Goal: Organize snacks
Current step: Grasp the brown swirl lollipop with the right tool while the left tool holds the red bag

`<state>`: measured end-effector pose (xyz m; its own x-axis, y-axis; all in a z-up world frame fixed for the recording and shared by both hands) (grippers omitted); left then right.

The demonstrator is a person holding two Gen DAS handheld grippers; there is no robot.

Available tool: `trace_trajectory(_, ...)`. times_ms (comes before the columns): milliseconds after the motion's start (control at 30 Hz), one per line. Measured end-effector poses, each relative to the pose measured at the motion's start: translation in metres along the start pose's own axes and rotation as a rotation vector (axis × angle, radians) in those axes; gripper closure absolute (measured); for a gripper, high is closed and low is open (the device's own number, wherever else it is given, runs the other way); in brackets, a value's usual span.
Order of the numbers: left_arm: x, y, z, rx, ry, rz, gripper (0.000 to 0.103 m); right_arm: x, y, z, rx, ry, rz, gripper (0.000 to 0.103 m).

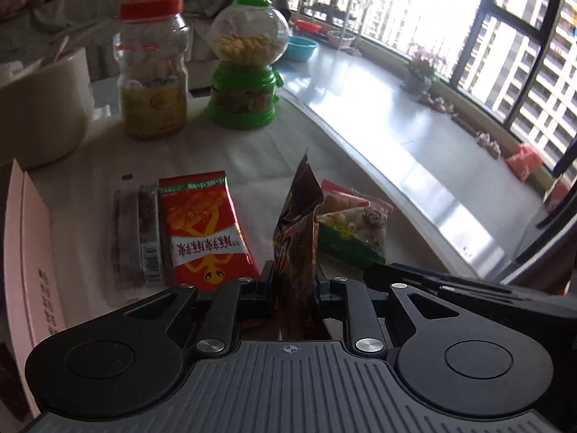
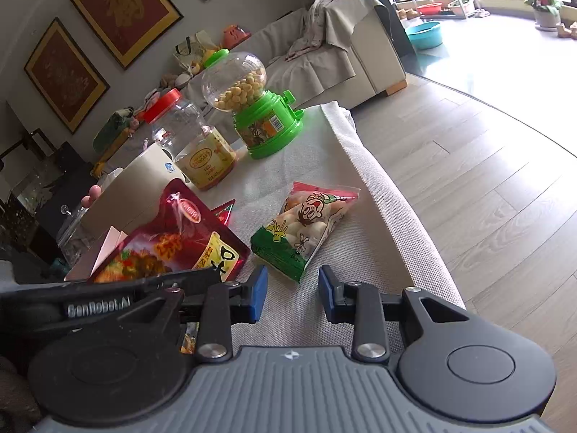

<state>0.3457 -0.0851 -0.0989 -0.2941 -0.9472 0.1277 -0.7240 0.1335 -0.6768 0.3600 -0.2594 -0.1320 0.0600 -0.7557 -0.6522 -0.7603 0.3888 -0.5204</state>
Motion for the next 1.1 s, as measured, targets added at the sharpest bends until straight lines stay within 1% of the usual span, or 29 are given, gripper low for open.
trace_trajectory(133,-0.01,0.002,-0.011,0.059,0.017,-0.031,0.082,0.001,0.001,0.0,0.002,-0.026,0.007,0.063)
trace_trajectory(267,-0.013,0.008,-0.023,0.094,0.033,-0.065,0.082,-0.001,0.002,0.0,0.006,-0.033,0.001,0.06)
trace_trajectory(367,-0.01,0.019,-0.044,0.118,0.075,-0.089,0.082,-0.003,0.002,0.0,0.01,-0.037,-0.011,0.055)
trace_trajectory(433,-0.007,0.03,-0.065,0.144,0.101,-0.094,0.082,-0.006,0.004,0.001,0.012,-0.045,-0.028,0.044)
trace_trajectory(467,-0.005,0.036,-0.076,0.154,0.107,-0.094,0.082,-0.009,0.005,0.002,0.014,-0.05,-0.045,0.041)
trace_trajectory(533,-0.005,0.052,-0.1,0.168,0.109,-0.106,0.082,-0.016,0.009,0.003,0.015,-0.044,-0.101,0.032)
trace_trajectory(633,-0.014,0.081,-0.133,0.19,0.096,-0.159,0.082,-0.026,0.013,0.005,0.0,-0.039,-0.172,0.022)
trace_trajectory(733,-0.025,0.111,-0.161,0.212,0.036,-0.207,0.082,-0.028,0.014,0.003,-0.015,-0.029,-0.191,0.022)
trace_trajectory(800,-0.032,0.132,-0.172,0.209,-0.004,-0.234,0.082,-0.032,0.019,-0.006,-0.026,0.03,-0.238,0.022)
trace_trajectory(867,-0.041,0.151,-0.178,0.2,-0.01,-0.285,0.082,-0.039,0.031,-0.02,-0.039,0.084,-0.299,0.021)
trace_trajectory(933,-0.05,0.164,-0.18,0.192,-0.007,-0.332,0.082,-0.048,0.047,-0.034,-0.056,0.115,-0.387,0.021)
trace_trajectory(1000,-0.059,0.17,-0.179,0.188,-0.019,-0.366,0.082,-0.057,0.064,-0.048,-0.078,0.109,-0.471,0.02)
trace_trajectory(1033,-0.062,0.171,-0.178,0.188,-0.023,-0.378,0.082,-0.06,0.072,-0.054,-0.096,0.096,-0.487,0.02)
trace_trajectory(1100,-0.064,0.173,-0.179,0.195,-0.014,-0.395,0.082,-0.06,0.083,-0.062,-0.134,0.066,-0.448,0.02)
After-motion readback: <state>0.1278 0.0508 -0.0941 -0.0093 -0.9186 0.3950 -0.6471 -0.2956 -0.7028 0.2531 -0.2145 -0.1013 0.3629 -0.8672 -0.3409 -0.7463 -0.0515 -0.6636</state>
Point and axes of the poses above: each gripper's, at about its wrist camera, not at the fingertips, and z roughly the way its jaws point, x to its right, y to its underside, the point moved 4 cm from there along z, roughly the way its jaws point, and after that the axes turned 6 degrees about z, right-handed, at the moved point
